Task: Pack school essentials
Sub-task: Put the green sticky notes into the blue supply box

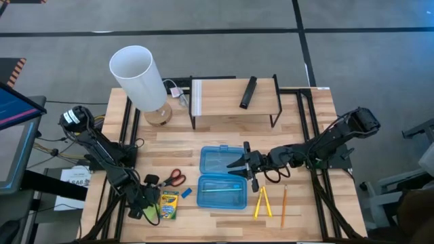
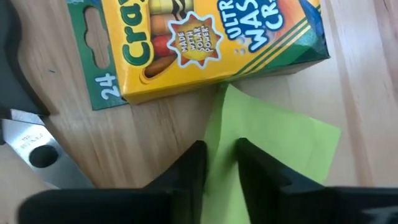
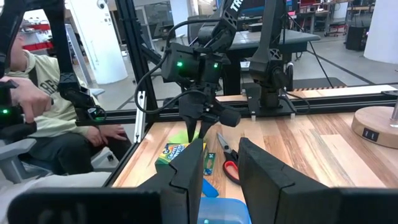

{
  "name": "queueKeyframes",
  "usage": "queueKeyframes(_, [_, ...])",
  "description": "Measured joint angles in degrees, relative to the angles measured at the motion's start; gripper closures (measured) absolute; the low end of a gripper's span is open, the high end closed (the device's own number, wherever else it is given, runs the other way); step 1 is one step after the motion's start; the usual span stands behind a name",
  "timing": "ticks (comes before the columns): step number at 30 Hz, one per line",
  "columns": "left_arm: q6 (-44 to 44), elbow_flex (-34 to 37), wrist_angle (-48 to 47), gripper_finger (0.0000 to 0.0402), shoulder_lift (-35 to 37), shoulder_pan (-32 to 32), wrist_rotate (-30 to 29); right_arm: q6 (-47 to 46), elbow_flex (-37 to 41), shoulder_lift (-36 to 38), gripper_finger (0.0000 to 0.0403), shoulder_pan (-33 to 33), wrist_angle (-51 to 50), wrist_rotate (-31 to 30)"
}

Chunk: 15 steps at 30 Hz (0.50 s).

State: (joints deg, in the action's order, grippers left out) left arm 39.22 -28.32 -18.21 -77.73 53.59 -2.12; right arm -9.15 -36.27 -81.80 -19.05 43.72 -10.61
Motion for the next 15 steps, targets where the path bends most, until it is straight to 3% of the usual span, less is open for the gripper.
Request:
queueKeyframes(6, [0.4,0.2,-0.9,0.0396,2.9,0.0,1.0,0.0,0.0,0.0,0.0285,0.1,0.0,0.0])
queueKeyframes(15, [3.9,0.4,-6.6,0.0401,12.0,0.0,-0.5,0.0,0.0,0.0,0.0285,0.1,0.0,-0.1])
